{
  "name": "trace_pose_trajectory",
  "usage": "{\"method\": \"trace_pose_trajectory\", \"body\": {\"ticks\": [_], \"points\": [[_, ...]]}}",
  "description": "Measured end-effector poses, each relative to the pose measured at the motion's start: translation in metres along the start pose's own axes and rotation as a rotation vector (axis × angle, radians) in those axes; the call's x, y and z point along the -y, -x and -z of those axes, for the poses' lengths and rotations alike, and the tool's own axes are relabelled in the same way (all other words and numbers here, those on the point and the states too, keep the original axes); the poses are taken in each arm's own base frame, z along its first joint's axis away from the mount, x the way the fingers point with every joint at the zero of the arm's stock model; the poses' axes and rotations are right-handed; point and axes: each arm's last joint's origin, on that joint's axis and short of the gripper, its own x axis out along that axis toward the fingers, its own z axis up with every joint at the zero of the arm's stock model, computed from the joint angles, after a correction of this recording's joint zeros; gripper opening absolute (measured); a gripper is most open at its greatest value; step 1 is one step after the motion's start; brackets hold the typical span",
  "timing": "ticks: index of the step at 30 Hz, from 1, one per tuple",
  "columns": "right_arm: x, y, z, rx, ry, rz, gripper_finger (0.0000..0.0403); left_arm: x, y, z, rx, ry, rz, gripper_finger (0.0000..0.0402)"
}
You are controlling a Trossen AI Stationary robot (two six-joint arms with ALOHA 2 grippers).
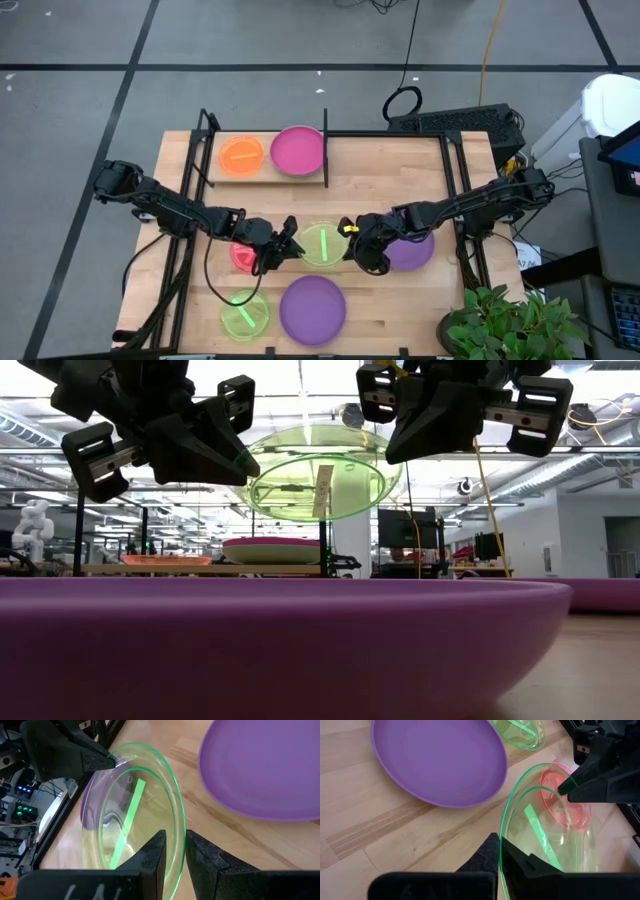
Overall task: Place and stack plates onto a shelf
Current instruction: Stack the top transparent green plate on the transparent orange plate on the shelf
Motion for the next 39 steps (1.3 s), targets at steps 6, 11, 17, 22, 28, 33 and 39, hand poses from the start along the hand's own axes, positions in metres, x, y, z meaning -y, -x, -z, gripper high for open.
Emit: {"method": "trace_pose_trajectory", "body": {"ticks": [6,11,17,22,28,33,39], "points": [[0.0,0.0,0.0,0.0,0.0,0.0,0.0,0.0001,0.0,-0.0001,0.002,0.002,0.003,0.0076],[0.0,0.0,0.0,0.0,0.0,0.0,0.0,0.0,0.0,0.0,0.003,0.004,0.003,0.0076],[0.0,0.0,0.0,0.0,0.0,0.0,0.0,-0.0002,0.0,0.0002,0.007,0.031,0.006,0.0041],[-0.0002,0.0,0.0002,-0.001,0.0,-0.002,0.0,-0.0022,0.0,0.0025,0.013,0.074,0.014,0.0008],[0.0003,0.0,-0.0001,0.001,0.002,0.005,0.0,-0.0023,0.0,0.0027,0.016,0.067,0.017,0.0008],[0.0021,0.0,-0.002,0.02,-0.041,0.024,0.001,-0.002,0.0,0.0026,0.018,0.067,0.022,0.0008],[0.0047,0.0001,-0.0043,0.045,-0.084,0.05,0.0059,-0.0027,0.0,0.0027,0.014,0.07,0.011,0.0008]]}}
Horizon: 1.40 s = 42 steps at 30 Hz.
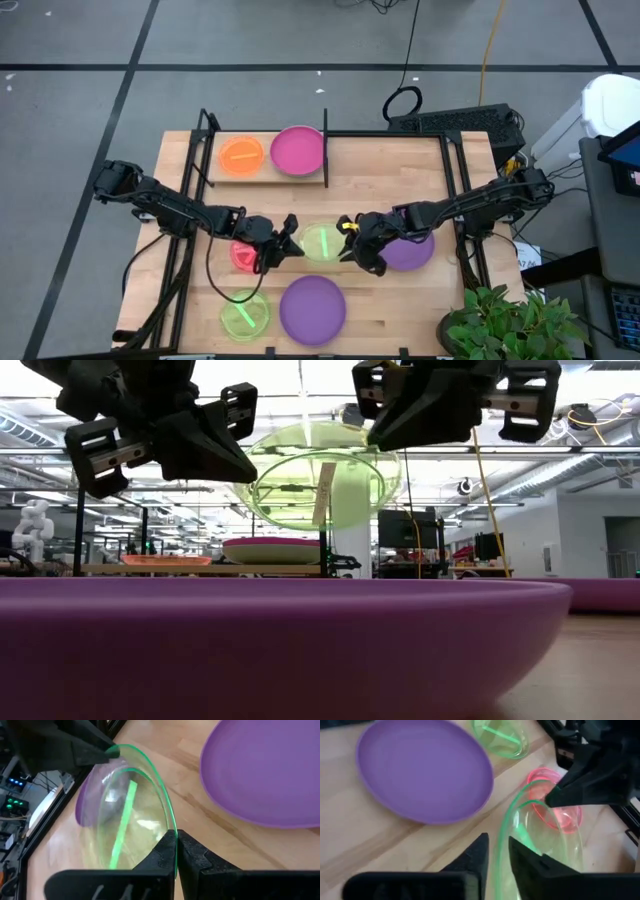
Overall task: Place and stack plates onto a shelf
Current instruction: Stack the top transparent green plate on the transparent orange plate on the shelf
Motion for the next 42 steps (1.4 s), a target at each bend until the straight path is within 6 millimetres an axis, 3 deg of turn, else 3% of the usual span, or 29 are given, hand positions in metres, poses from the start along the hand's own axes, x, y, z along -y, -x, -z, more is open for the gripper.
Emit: {"method": "trace_pose_trajectory", "body": {"ticks": [8,14,23,27,36,42], "points": [[0.005,0.003,-0.006,0.056,-0.112,0.047,0.0132,0.001,0.0,0.001,-0.008,0.032,0.005,0.0008],[0.01,0.025,-0.014,0.036,-0.181,0.186,0.016,-0.002,0.005,0.001,-0.07,0.042,-0.056,0.0008],[0.009,0.066,-0.022,0.044,-0.279,0.231,0.016,-0.014,0.041,-0.009,-0.107,0.073,-0.175,0.0008],[0.008,0.076,-0.021,0.013,-0.339,0.296,0.0156,-0.017,0.06,-0.011,-0.138,0.078,-0.222,0.0008],[0.004,0.075,-0.01,-0.018,-0.371,0.329,0.0155,-0.024,0.099,-0.009,-0.247,0.103,-0.389,0.0008],[0.004,0.075,-0.01,-0.009,-0.37,0.331,0.0155,-0.029,0.115,-0.001,-0.344,0.187,-0.508,0.0008]]}}
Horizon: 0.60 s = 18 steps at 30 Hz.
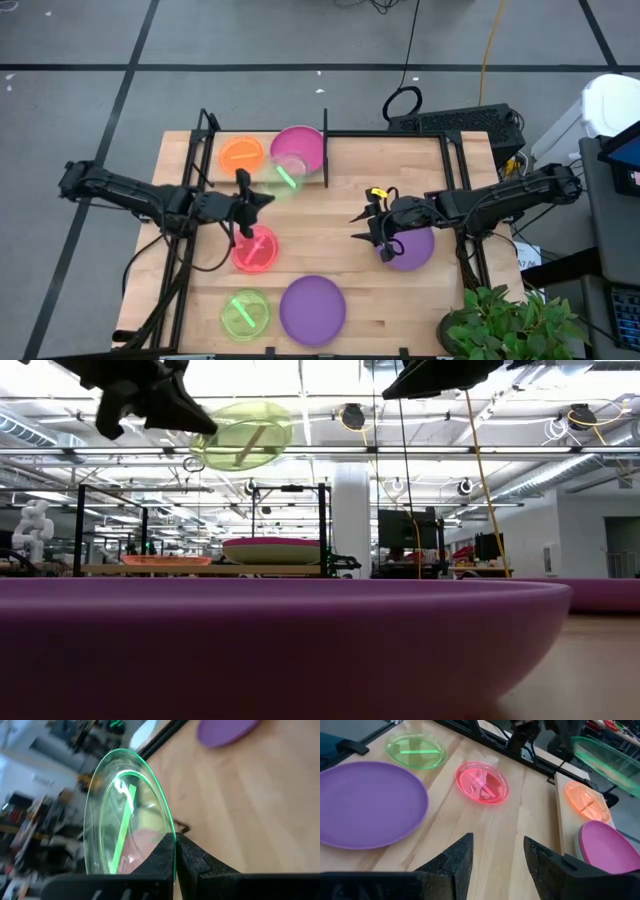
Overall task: Place and stack plates onto a shelf
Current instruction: Stack the top transparent green plate on the transparent orange plate on the shelf
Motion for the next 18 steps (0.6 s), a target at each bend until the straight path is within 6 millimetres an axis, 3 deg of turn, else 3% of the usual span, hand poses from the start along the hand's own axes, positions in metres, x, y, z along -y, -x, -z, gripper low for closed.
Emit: {"method": "trace_pose_trajectory", "body": {"ticks": [18], "points": [[0.0,0.0,0.0,0.0,0.0,-0.002,0.0155,-0.016,-0.009,0.035,-0.302,0.206,-0.131,0.0008]]}}
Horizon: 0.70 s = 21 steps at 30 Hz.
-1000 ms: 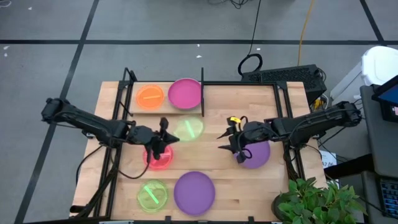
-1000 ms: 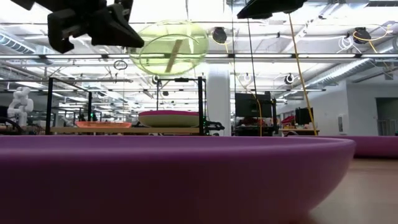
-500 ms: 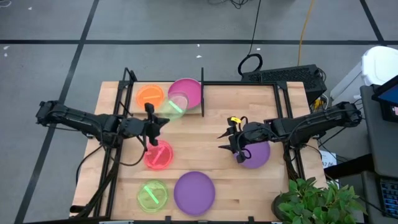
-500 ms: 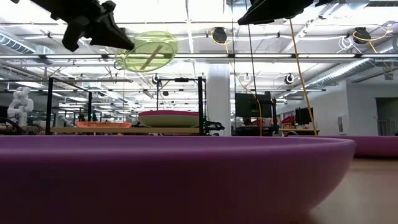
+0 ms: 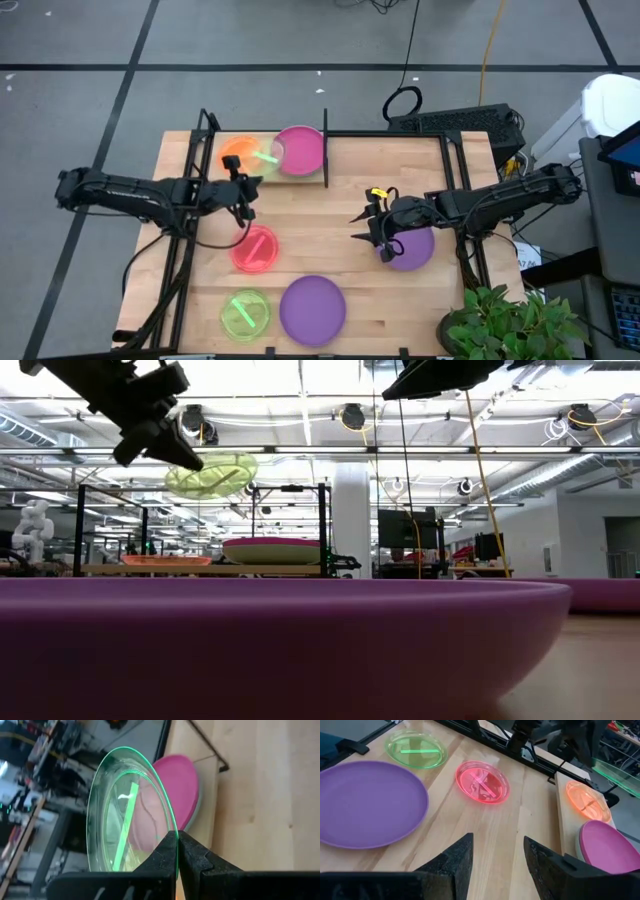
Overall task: Place and stack plates onto a shelf
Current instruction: Stack the top transparent green plate on the transparent orange plate on the shelf
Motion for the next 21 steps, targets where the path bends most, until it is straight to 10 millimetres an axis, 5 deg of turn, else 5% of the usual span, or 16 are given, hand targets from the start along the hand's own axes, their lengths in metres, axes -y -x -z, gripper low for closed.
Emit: {"method": "trace_pose_trajectory", "body": {"ticks": [21], "points": [[0.0,0.0,0.0,0.001,0.0,0.0,0.0155,-0.02,-0.02,0.03,-0.267,0.318,-0.099,0.0008]]}}
